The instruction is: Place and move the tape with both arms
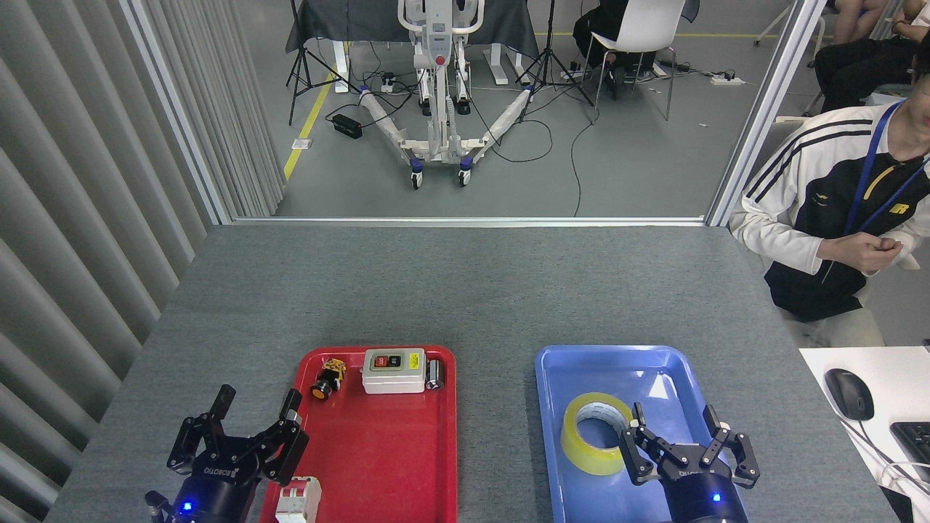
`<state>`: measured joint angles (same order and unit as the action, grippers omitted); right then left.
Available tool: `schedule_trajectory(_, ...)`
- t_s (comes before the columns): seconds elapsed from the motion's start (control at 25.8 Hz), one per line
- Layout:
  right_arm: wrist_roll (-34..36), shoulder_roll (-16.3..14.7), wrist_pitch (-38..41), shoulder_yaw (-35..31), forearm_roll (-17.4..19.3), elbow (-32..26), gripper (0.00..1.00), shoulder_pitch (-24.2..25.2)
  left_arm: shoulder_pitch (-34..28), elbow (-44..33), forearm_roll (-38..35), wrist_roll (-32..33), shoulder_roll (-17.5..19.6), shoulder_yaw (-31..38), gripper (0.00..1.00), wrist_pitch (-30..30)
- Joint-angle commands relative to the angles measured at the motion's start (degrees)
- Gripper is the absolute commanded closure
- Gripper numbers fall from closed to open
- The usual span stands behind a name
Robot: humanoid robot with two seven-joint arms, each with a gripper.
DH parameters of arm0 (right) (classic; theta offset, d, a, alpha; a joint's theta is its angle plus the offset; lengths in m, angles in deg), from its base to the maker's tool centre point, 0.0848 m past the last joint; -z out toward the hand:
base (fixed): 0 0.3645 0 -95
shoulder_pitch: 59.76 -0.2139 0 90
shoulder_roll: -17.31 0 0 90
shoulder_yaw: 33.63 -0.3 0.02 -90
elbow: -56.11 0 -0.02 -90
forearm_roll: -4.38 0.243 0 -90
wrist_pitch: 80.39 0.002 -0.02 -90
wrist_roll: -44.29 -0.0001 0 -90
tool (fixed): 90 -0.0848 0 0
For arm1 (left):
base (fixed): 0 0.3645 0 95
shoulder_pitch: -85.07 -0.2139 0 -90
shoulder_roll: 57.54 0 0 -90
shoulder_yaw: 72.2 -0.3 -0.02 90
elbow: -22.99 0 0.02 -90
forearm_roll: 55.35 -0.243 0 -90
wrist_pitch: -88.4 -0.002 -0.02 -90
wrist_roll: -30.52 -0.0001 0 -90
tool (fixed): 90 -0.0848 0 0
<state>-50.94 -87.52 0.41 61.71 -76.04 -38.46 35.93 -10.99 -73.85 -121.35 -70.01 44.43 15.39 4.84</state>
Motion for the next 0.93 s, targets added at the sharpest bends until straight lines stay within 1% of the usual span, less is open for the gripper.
schedule_trajectory(0.0, 1.4, 0.2, 0.5, -0.4, 0.0, 0.2, 0.00, 0.8, 0.0, 0.2, 0.1, 0.1, 0.2, 0.2, 0.00, 0.1)
schedule_trajectory(0.19, 8.0, 1.3, 0.7, -0.9, 0.0, 1.3, 0.00, 1.7, 0.0, 0.2, 0.0, 0.0, 0.2, 0.2, 0.00, 0.1)
schedule_trajectory(0.23, 8.5, 1.4, 0.7, -0.9, 0.0, 1.5, 0.00, 1.9, 0.0, 0.2, 0.1, 0.1, 0.2, 0.2, 0.00, 0.1)
schedule_trajectory(0.5, 8.7, 1.3, 0.6, -0.9, 0.2, 1.5, 0.00, 2.0, 0.0, 0.2, 0.0, 0.1, 0.1, 0.5, 0.00, 0.0)
schedule_trajectory(0.62, 8.4, 1.2, 0.5, -0.9, 1.3, 1.2, 0.00, 2.0, 0.0, 0.2, 0.2, 0.1, 0.3, 0.2, 0.00, -0.3)
schedule_trajectory(0.89, 8.7, 1.3, 0.5, -0.9, 1.5, 1.1, 0.00, 2.0, 0.1, 0.3, 0.3, 0.1, 0.4, 0.2, 0.00, -0.2)
